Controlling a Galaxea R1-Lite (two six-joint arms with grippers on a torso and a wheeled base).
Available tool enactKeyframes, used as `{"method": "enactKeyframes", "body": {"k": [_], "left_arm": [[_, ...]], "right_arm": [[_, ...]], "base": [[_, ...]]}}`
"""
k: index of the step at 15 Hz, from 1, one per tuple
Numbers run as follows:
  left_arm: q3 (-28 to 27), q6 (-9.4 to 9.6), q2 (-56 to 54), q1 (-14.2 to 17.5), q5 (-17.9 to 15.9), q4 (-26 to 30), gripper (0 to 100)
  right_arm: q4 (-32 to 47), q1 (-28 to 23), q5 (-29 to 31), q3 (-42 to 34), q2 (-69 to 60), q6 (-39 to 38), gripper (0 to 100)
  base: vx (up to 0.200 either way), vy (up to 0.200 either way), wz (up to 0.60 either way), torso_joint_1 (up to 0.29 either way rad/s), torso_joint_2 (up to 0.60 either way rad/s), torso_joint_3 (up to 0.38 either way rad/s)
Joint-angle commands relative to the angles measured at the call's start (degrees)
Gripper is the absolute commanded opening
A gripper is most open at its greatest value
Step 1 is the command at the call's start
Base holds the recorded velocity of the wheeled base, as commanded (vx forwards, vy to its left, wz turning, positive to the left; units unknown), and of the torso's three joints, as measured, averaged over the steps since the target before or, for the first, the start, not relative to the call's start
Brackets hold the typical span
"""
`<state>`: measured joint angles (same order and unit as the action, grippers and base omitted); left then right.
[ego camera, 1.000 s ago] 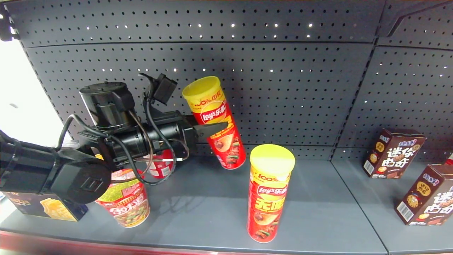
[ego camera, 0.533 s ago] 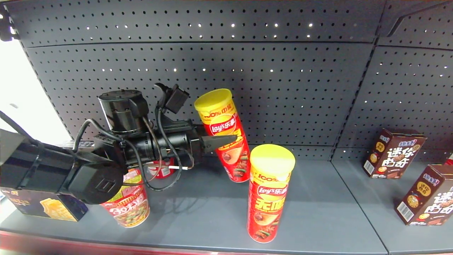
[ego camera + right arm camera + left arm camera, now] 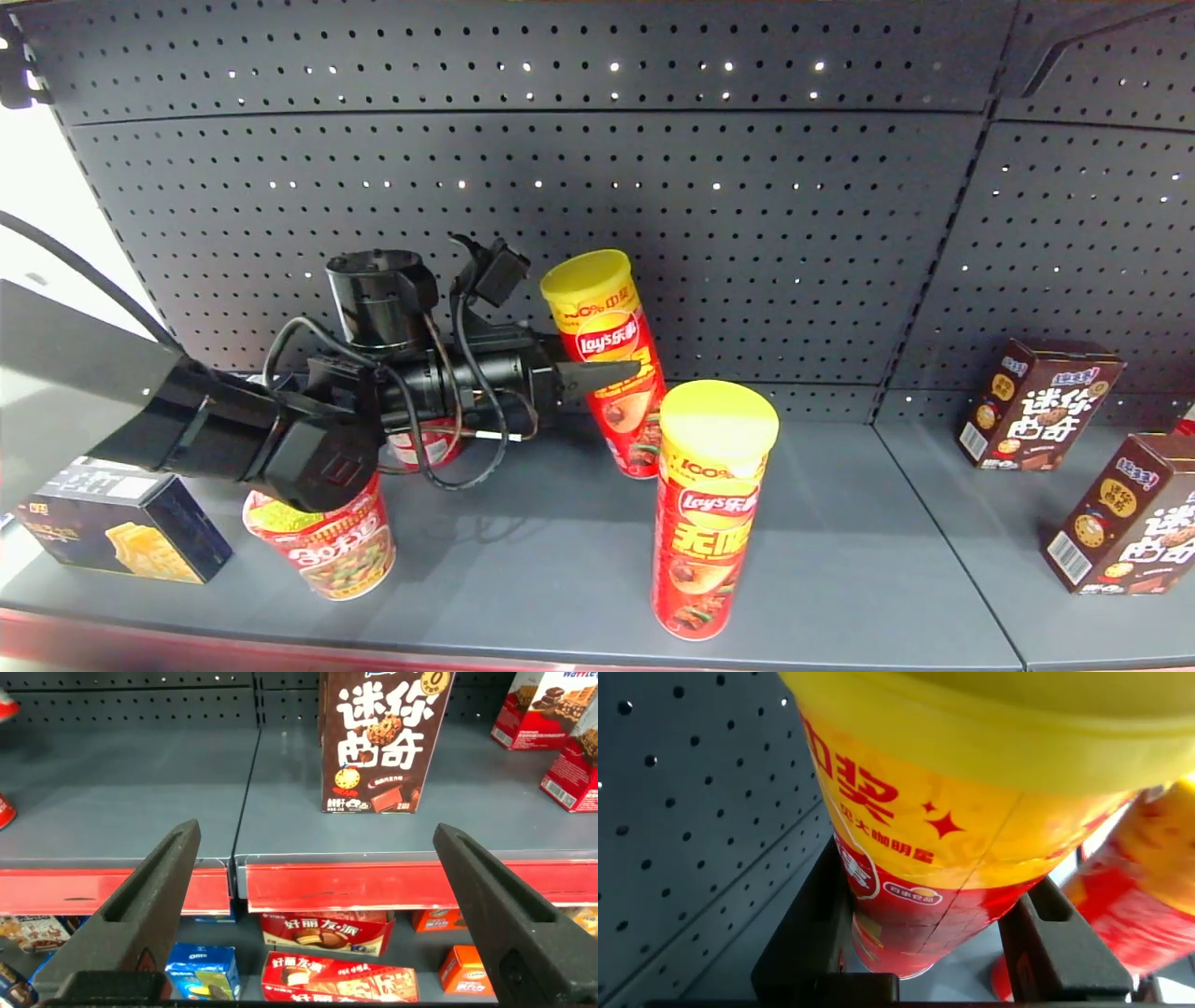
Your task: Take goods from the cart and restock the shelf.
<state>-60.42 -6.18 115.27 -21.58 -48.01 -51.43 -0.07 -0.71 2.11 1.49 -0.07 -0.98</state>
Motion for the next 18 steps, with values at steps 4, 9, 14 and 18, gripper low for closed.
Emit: {"method": "enactKeyframes", "body": {"k": [4, 9, 14, 18], "left_arm": [[-5.50, -0.06, 5.66, -1.19, 0.02, 1.77, 0], [-9.46, 0.03, 9.44, -1.27, 0.02, 1.86, 0], [-11.13, 4.33, 11.55, 0.31, 0.02, 4.76, 0], [-13.32, 6.62, 12.34, 0.40, 0.02, 7.31, 0]], "right_arm": [[-0.01, 0.00, 0.00, -0.08, 0.07, 0.01, 100], [-0.01, 0.00, 0.00, 0.01, 0.07, 0.01, 100], [-0.01, 0.00, 0.00, 0.01, 0.07, 0.01, 100], [-0.01, 0.00, 0.00, 0.01, 0.07, 0.01, 100]], "base": [[0.000, 0.000, 0.00, 0.000, 0.00, 0.000], [0.000, 0.000, 0.00, 0.000, 0.00, 0.000], [0.000, 0.000, 0.00, 0.000, 0.00, 0.000], [0.000, 0.000, 0.00, 0.000, 0.00, 0.000]]}}
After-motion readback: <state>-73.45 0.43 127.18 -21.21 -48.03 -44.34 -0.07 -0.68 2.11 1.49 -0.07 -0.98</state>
